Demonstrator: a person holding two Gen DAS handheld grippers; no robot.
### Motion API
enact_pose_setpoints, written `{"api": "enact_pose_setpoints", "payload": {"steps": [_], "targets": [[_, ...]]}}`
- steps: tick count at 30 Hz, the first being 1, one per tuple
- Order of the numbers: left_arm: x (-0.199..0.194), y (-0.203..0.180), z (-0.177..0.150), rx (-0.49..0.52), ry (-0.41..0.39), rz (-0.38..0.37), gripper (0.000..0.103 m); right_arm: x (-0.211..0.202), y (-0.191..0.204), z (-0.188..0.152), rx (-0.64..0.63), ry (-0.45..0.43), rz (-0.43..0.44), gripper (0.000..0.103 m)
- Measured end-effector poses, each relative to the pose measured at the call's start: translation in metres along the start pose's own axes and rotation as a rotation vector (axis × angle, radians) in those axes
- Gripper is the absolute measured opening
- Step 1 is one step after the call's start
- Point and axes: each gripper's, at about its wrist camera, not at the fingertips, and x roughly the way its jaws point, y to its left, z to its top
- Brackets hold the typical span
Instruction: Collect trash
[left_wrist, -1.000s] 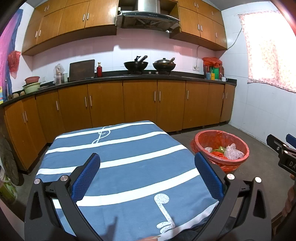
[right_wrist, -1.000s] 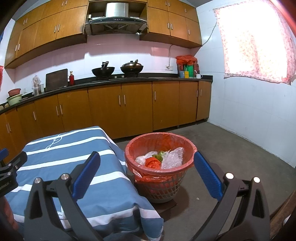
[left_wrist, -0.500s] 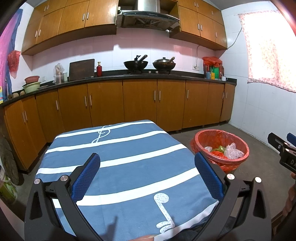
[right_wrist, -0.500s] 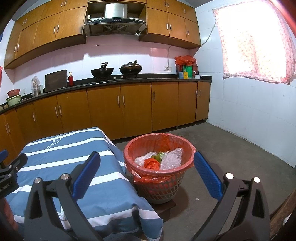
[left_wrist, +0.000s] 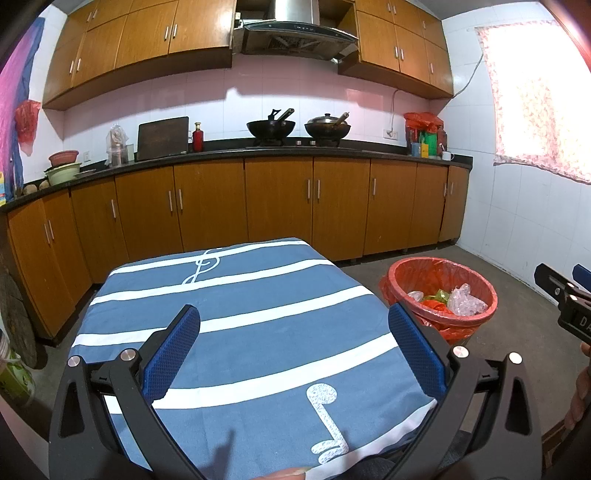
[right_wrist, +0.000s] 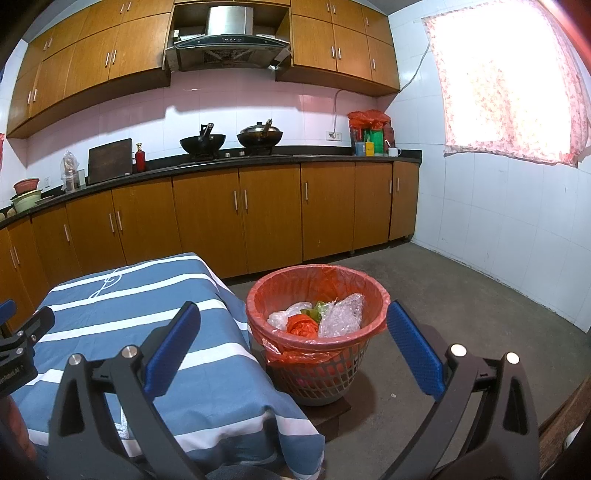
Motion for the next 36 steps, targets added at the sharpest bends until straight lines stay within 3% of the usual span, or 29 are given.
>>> {"api": "enact_pose_setpoints", "payload": {"steps": [36], "targets": [[0.0012,-0.0047,-0.0083,-0.002,0.008,0.000,0.101,-0.0001,-0.0004,0.0007,0.001,0.001,0.000,0.099]]}}
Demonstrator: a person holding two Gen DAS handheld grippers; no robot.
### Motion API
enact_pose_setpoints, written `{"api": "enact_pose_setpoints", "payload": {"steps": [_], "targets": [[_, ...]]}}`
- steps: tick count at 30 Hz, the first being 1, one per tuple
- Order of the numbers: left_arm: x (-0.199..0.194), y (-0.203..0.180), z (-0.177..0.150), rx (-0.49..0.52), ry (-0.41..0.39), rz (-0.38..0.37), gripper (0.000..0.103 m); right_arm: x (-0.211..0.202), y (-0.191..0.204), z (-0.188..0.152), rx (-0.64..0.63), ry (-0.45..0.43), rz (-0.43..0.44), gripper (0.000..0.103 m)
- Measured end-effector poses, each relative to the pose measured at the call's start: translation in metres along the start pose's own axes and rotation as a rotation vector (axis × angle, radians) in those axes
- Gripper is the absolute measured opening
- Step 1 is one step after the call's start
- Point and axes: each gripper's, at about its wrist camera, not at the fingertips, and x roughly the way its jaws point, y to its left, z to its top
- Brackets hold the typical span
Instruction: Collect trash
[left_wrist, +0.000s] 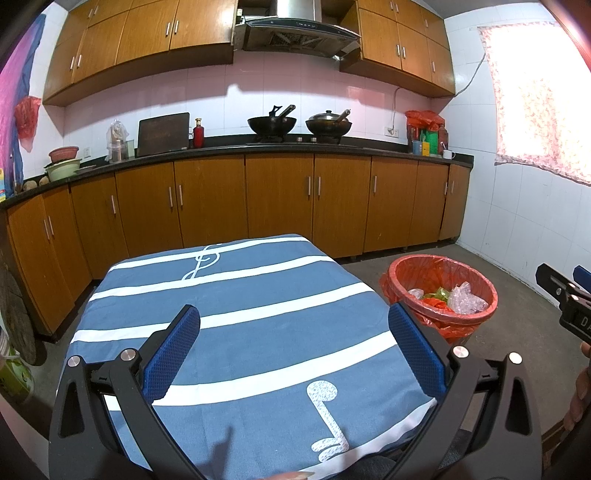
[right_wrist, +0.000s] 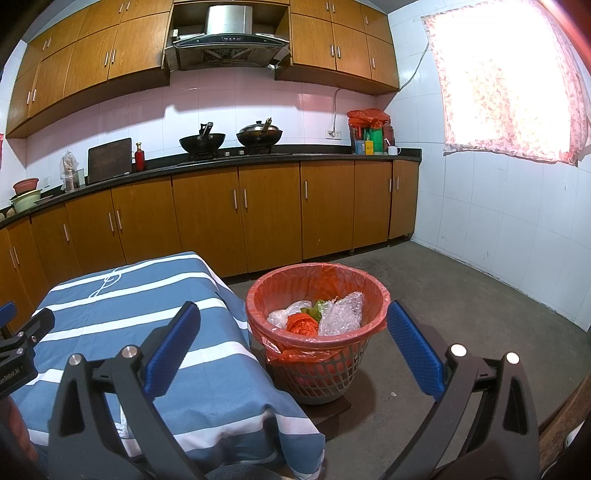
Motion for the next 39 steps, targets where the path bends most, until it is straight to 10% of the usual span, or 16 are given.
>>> {"api": "enact_pose_setpoints", "payload": {"steps": [39], "targets": [[-0.002,-0.002,-0.008,-0.010,0.016,0.004,0.101,0.000,-0.001,0.001,0.001,0.001,0.000,0.099]]}}
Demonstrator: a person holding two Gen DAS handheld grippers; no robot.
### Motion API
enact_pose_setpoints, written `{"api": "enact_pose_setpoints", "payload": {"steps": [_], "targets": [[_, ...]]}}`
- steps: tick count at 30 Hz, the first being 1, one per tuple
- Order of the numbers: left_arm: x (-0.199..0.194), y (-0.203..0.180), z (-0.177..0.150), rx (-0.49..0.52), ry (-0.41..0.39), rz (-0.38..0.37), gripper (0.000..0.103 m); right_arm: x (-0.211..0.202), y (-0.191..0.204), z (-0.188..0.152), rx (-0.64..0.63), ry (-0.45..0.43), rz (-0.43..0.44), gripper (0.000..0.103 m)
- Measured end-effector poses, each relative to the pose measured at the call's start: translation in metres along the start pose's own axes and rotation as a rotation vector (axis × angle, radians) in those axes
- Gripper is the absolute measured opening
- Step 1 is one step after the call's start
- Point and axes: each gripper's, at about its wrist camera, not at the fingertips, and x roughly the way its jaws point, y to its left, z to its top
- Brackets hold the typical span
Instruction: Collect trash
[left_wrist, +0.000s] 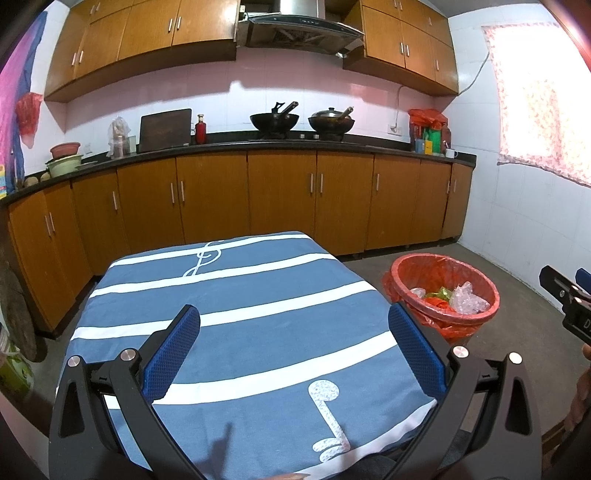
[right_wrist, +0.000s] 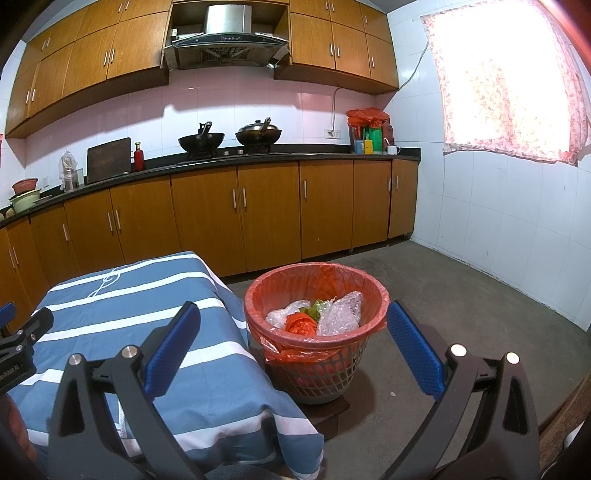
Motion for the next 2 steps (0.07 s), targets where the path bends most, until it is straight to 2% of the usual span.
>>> {"api": "enact_pose_setpoints", "payload": {"steps": [2], "targets": [[-0.0004,-0.0003,0.0008,-0.001,0.001,0.000,0.101,0.0000,-0.0002,0.0001,0.000,0.000,0.001,0.099]]}}
